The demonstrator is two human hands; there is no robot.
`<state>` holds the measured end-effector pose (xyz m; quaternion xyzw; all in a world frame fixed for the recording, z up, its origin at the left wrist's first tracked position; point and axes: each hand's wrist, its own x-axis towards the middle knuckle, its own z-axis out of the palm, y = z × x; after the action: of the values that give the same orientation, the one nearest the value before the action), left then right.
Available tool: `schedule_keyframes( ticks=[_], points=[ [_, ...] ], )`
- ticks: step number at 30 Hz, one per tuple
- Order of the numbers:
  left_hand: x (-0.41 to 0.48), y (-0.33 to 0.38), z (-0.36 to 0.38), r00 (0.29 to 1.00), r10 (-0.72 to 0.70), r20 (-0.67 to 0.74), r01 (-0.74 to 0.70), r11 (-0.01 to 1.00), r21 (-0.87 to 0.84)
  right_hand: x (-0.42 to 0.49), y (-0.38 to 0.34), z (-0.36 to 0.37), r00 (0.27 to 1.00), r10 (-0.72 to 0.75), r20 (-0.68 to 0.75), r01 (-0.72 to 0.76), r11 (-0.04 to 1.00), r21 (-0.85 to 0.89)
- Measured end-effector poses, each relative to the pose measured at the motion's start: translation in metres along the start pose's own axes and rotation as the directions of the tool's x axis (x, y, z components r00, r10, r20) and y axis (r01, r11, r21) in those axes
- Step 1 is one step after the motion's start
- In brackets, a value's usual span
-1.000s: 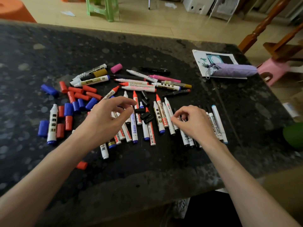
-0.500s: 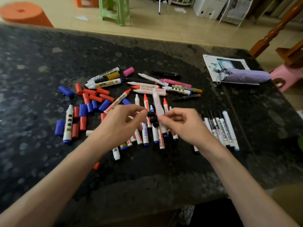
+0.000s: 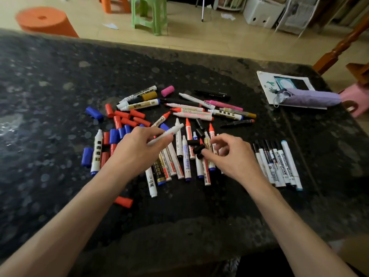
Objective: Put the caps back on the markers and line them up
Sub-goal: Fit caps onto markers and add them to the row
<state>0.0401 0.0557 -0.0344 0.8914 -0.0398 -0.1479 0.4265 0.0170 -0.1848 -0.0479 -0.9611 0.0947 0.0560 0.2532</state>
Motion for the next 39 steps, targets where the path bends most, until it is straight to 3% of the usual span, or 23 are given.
schedule_keyframes(
  ticks=[2,6,10,14,21,26,31,36,39],
  points=[
    [0.002,-0.001,-0.001,1.0,-0.008,0.026,0.007,1.0,0.021,-0.004,-0.003,0.005,0.999,0.006,0.053,-0.003,0.999,-0.048],
    [0.002,-0.003,-0.003,1.0,0.007,0.001,-0.007,0.995,0.097,-0.009,-0.006,0.007,0.998,-0.056,-0.004,0.055,0.993,-0.106],
    [0.002,-0.006,0.003,0.997,0.006,0.073,-0.012,0.997,0.082,-0.011,-0.001,-0.002,1.0,0.015,0.015,-0.017,0.981,0.195],
    [0.0,-0.002,0.009,0.988,0.031,0.153,-0.041,0.997,0.063,-0.013,0.001,-0.007,0.994,-0.008,0.105,-0.049,0.849,0.526],
    [0.002,-0.001,0.014,0.98,0.083,0.179,-0.097,0.993,0.072,-0.016,0.01,-0.009,0.997,-0.068,0.044,0.017,0.704,0.71],
    [0.005,-0.002,0.017,0.98,0.104,0.171,-0.121,0.988,0.094,-0.019,0.009,-0.009,0.989,-0.139,0.044,0.058,0.654,0.755],
    [0.008,-0.006,0.017,0.973,0.144,0.179,-0.16,0.984,0.079,-0.021,0.008,-0.007,0.981,-0.194,-0.002,0.14,0.698,0.702],
    [0.008,-0.008,0.016,0.975,0.159,0.157,-0.17,0.983,0.063,-0.021,0.013,-0.007,0.983,-0.146,-0.109,0.182,0.731,0.657],
    [0.009,-0.008,0.016,0.975,0.161,0.151,-0.171,0.984,0.052,-0.022,0.013,-0.007,0.983,-0.161,-0.086,0.178,0.747,0.641]
  ],
)
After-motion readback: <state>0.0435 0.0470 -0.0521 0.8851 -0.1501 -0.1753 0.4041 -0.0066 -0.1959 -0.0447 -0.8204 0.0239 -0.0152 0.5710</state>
